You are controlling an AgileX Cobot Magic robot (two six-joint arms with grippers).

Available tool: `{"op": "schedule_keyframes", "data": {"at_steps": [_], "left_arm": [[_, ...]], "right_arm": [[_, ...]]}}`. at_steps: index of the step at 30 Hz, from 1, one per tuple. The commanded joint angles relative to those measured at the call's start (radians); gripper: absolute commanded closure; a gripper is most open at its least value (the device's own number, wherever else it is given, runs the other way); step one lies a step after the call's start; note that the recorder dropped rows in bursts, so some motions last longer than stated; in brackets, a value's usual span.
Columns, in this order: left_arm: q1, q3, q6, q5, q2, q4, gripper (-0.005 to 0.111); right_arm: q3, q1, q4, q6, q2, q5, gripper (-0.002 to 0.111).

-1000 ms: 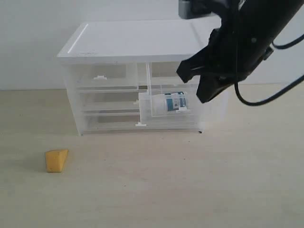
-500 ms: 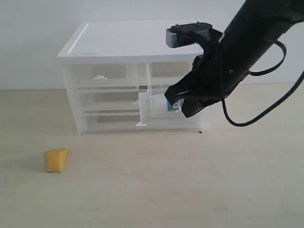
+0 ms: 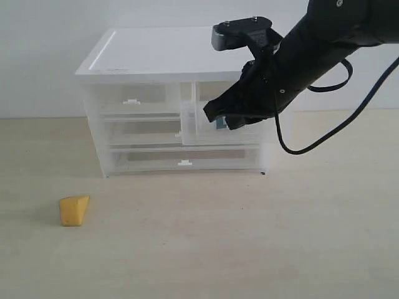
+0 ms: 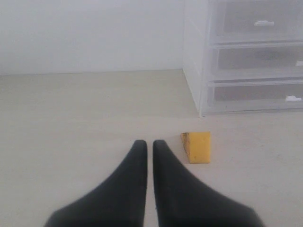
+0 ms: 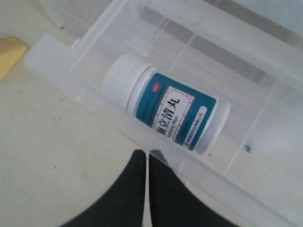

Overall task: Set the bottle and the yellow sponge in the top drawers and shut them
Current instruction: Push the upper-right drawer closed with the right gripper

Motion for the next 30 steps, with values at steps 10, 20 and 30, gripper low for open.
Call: {"op": "schedule_keyframes", "data": {"at_steps": [10, 20, 30], "left_arm": [[0.001, 0.003, 0.000, -0.007, -0.004, 0.002, 0.102], [0.001, 0.003, 0.000, -0.007, -0.004, 0.002, 0.102], [0.001, 0.003, 0.000, -0.007, -0.004, 0.002, 0.102]], "right_arm": [[-0.002, -0.001, -0.019, -0.011, 0.002, -0.191, 0.107], [-0.044, -0.001, -0.019, -0.079, 0.002, 0.087, 0.107], [-0.044, -0.001, -0.044, -0.086, 0.013, -0.093, 0.107]]}}
